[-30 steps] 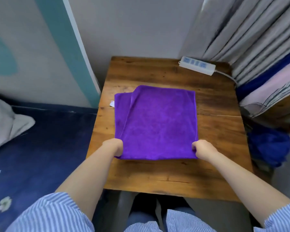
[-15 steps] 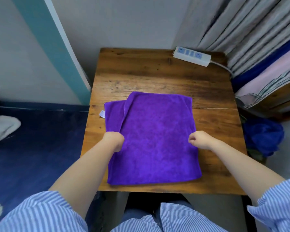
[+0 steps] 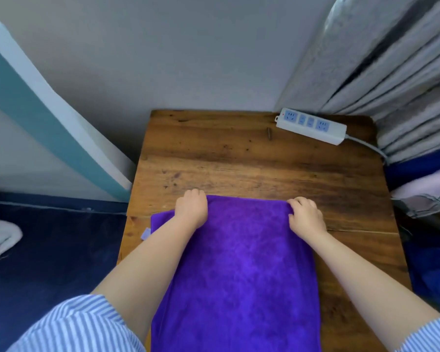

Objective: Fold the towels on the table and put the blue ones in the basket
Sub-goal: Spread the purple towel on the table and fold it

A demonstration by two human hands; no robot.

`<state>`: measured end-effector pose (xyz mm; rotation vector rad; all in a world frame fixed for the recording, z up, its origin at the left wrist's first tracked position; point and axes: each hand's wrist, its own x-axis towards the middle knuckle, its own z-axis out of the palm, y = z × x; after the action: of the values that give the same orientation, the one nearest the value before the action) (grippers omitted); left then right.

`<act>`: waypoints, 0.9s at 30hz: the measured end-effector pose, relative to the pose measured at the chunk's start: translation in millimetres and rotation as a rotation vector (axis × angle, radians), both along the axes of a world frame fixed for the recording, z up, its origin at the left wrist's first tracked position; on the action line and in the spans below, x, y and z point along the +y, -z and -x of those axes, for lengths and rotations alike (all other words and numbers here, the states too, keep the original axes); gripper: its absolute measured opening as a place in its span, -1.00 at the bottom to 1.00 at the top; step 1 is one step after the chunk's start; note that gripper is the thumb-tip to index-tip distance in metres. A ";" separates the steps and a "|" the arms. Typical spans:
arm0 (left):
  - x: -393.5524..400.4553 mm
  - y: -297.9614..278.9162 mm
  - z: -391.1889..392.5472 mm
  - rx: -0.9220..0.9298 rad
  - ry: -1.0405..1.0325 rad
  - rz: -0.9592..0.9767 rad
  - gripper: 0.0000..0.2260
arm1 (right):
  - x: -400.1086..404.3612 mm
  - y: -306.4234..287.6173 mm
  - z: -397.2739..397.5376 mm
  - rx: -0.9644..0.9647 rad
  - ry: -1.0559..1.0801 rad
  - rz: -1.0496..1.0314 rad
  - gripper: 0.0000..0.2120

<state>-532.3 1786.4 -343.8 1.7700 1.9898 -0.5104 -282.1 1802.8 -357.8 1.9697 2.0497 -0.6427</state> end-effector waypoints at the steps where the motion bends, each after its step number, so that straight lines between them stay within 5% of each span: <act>1: 4.6 6.8 0.6 -0.034 -0.011 0.017 -0.63 | 2.6 3.2 -0.3 -0.016 0.016 0.015 -0.57; 4: 11.2 21.3 0.5 -0.076 -0.011 0.066 -0.63 | 8.5 9.3 0.0 -0.073 0.010 0.041 -0.56; 10: -6.3 14.6 14.6 -0.257 0.099 -0.096 -0.85 | 16.9 -1.3 -5.0 0.030 -0.067 0.132 -0.93; 14: -32.1 -8.7 44.5 -0.527 -0.065 -0.005 -0.91 | 18.6 -21.7 -9.8 0.237 -0.196 0.259 -0.89; 20: -71.4 -27.2 91.9 -0.809 -0.538 0.258 -0.84 | 21.9 -41.7 4.4 0.232 -0.213 0.293 -0.78; 22: -76.5 -24.0 104.0 -0.761 -0.578 0.198 -0.80 | 26.5 -38.6 19.5 0.179 -0.209 0.221 -0.78; 27: -70.0 1.8 107.3 -0.258 -0.411 -0.088 -0.84 | 27.5 -15.3 39.8 0.012 -0.226 0.040 -0.76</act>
<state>-639.6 1716.4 -345.6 1.3364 2.1305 -0.0588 -321.9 1830.3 -342.6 1.6827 2.2058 -0.6407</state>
